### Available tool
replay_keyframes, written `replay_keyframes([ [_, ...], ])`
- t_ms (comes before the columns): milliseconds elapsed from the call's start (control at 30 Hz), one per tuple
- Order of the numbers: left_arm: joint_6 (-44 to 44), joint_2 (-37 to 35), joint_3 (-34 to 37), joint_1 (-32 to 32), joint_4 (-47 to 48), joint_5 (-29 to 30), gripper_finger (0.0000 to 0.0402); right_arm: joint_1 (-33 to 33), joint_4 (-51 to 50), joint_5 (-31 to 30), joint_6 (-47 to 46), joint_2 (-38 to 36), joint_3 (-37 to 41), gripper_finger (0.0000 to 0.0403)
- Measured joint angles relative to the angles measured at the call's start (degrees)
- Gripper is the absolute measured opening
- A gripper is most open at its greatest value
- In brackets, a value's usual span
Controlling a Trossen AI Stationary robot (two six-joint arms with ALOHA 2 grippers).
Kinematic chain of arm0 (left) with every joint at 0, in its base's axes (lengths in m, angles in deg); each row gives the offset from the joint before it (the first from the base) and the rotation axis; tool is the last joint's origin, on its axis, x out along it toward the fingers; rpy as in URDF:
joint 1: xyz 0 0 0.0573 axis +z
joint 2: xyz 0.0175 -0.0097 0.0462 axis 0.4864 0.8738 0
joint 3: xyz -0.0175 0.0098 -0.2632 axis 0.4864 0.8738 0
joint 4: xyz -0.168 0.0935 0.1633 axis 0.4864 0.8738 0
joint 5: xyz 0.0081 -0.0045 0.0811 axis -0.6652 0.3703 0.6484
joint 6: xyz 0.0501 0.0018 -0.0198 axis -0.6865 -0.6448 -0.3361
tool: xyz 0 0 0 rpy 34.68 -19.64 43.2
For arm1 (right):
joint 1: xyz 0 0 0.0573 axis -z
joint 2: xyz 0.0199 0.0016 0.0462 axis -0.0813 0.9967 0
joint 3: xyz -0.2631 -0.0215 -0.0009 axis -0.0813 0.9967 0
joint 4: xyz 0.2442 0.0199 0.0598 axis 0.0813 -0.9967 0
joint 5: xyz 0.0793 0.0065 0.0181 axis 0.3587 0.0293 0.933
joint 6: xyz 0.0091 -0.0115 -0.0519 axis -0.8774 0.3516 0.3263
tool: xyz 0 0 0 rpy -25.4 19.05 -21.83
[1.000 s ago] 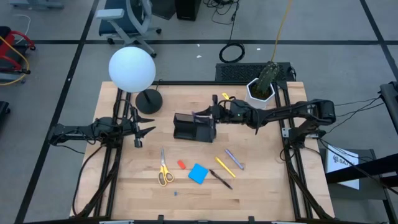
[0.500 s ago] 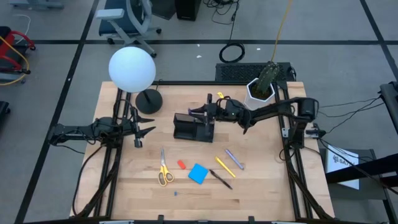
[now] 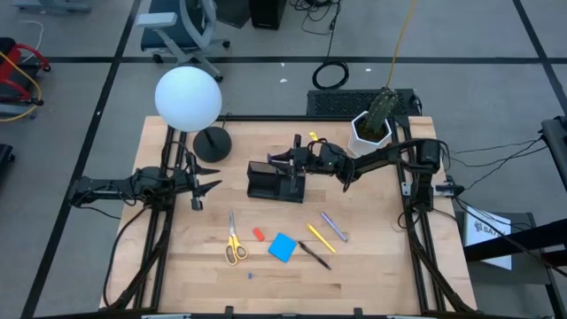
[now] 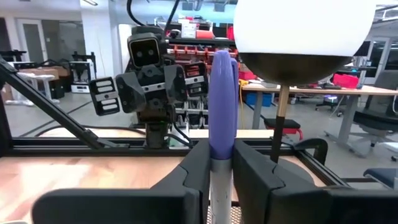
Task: Pick and place office supplies into organizer
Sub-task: Put the blue pen into the black desk organizer
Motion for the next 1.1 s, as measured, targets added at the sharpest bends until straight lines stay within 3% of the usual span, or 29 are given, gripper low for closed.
replay_keyframes([
  [1100, 0.0, 0.0, 0.0, 0.0, 0.0, 0.0, 0.0154, 0.0, -1.3, -0.1, 0.4, 0.0, 0.0, 0.0065],
])
